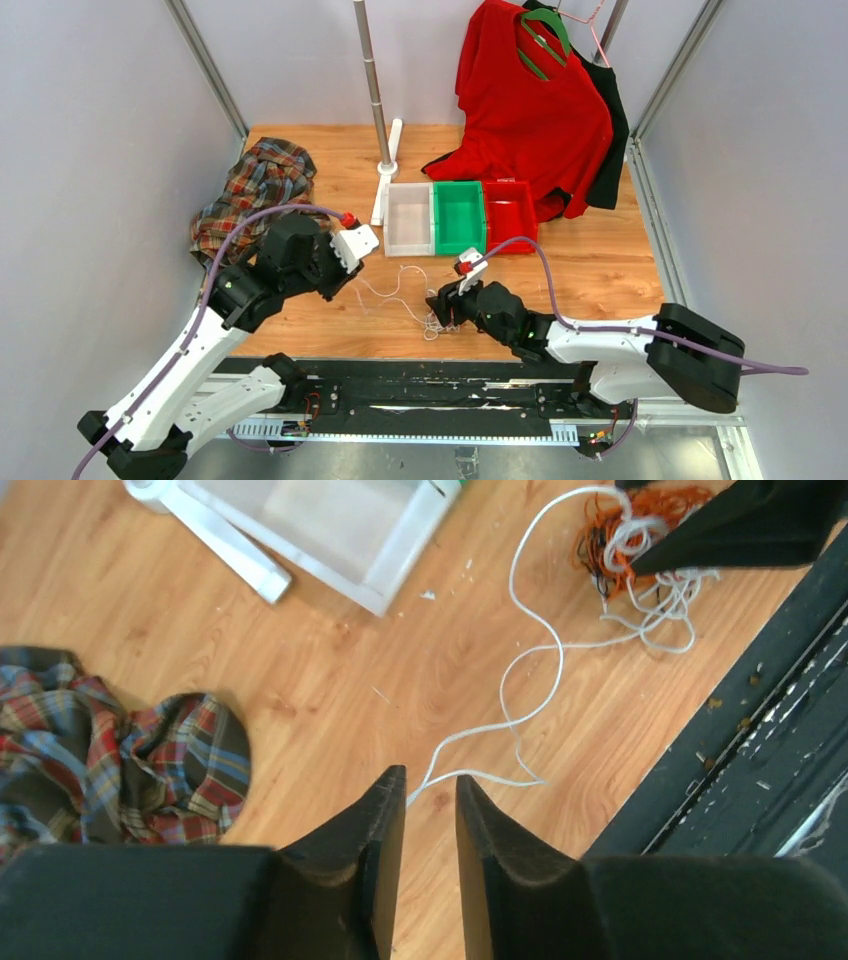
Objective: Untangle the cables
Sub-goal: Untie the cable.
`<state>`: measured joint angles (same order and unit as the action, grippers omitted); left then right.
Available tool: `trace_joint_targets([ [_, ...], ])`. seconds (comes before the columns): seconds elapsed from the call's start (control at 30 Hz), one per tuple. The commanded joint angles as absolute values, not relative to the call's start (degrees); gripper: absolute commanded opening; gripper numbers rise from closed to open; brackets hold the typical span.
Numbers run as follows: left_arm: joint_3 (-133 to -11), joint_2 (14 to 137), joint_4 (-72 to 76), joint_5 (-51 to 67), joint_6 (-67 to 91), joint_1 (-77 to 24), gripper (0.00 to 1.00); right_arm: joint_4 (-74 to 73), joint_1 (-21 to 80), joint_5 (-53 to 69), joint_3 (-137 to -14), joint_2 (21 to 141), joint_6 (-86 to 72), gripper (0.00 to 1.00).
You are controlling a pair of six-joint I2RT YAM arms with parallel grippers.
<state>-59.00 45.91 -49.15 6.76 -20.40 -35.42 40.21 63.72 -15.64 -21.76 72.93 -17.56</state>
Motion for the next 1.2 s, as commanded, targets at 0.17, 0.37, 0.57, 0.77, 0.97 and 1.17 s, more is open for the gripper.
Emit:
trace_joint_targets([
  [0.17,-55.71,47.61,-49.19,12.16,-22.93,-35.38,0.61,19.43,63.54,-11.9,-23.35,63.57,-19.77,0.59],
  [0.37,-57.22,52.59,-49.05,17.83,-23.11,-35.33,0.7,11.98,63.33,-10.36,-20.91,58.49,-22.86,0.53],
  [0.57,-61.77,59.41,-49.66,22.19,-22.52,-35.54,0.73,17.33,62.25,-3.8,-19.49,60.58,-23.86,0.45],
  [0.77,-65.02,65.53,-49.57,25.6,-22.83,-38.71,0.77,20.95,61.46,1.72,-24.14,67.12,-23.42,0.22],
  [0.97,-65.49,72.17,-49.58,30.04,-23.36,-39.86,0.78,22.82,60.23,5.51,-25.38,67.16,-25.61,0.01],
  [1.17,-61.12,75.57,-45.51,32.6,-22.4,-40.98,0.74,21.75,58.89,1.2,-19.29,58.21,-28.38,0.16],
])
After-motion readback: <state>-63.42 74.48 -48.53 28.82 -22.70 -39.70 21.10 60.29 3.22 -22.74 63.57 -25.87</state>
